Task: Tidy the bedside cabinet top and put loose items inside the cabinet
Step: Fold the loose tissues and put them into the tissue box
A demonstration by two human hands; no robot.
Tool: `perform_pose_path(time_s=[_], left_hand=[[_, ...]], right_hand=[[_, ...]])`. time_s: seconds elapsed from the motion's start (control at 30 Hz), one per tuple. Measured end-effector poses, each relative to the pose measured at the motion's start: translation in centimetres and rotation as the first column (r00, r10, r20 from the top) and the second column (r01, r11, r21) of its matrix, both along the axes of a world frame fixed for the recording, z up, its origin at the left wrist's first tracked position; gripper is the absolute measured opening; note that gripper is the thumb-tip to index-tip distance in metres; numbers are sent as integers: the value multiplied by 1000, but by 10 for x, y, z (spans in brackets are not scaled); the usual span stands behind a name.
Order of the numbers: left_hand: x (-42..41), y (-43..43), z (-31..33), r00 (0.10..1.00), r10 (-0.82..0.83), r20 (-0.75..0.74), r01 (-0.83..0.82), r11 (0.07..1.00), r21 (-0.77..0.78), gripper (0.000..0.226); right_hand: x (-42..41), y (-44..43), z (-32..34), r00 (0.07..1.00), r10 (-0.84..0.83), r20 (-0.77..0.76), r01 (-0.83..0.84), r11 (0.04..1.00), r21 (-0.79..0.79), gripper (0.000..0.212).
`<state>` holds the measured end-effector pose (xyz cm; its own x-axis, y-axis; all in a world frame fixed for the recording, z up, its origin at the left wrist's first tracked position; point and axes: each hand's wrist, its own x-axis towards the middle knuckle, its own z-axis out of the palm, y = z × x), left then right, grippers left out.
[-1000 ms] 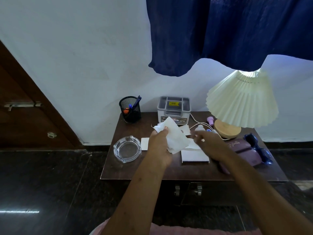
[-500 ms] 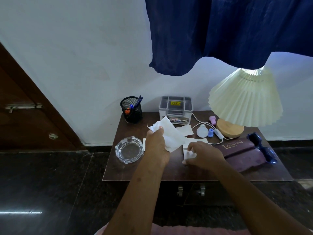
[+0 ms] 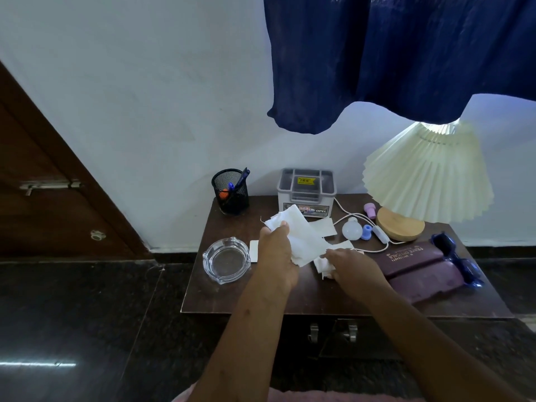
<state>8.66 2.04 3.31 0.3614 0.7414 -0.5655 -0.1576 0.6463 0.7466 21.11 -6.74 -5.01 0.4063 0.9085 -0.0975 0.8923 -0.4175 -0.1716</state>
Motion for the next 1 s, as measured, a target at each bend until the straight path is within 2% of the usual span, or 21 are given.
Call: perform_pose_path(time_s=[0.23,0.4,0.57,0.67,0.77,0.87,0.93,1.0], left_hand=[[1,3,-3,999,29,-15,-29,1000,-8,16],[-1,6,-2,999,33,-23,-34,999,-11,13],[-1,5,-2,999,37,19,-36,999,-32,13],[-1,4,-2,998,38,40,-36,999,-35,9],[-3,6,-2,999,29,26,-29,1000,-7,7],[-6,9,-2,997,56,49,-57,998,20,8],[-7,9,-2,996,62,70,-63,998,15,7],[-8,9,-1,993,68,94,-67,998,-5,7]], right_hand=[[-8,-1,-8,989,149,-3,-149,988,32,40],[-8,-1,-9,995,98,-26,-96,993,64,37],[-8,1,-8,989,147,27,-148,987,62,22],[-5,2,-8,993,118,7,-118,990,76,27],[-2,9,7,981,-31,-189,75,970,231,30],[4,17,45,902,-135,-410,318,850,420,29],[7,13,76,772,-66,-632,460,744,484,28],[7,3,108,566,180,-805,507,694,511,33]])
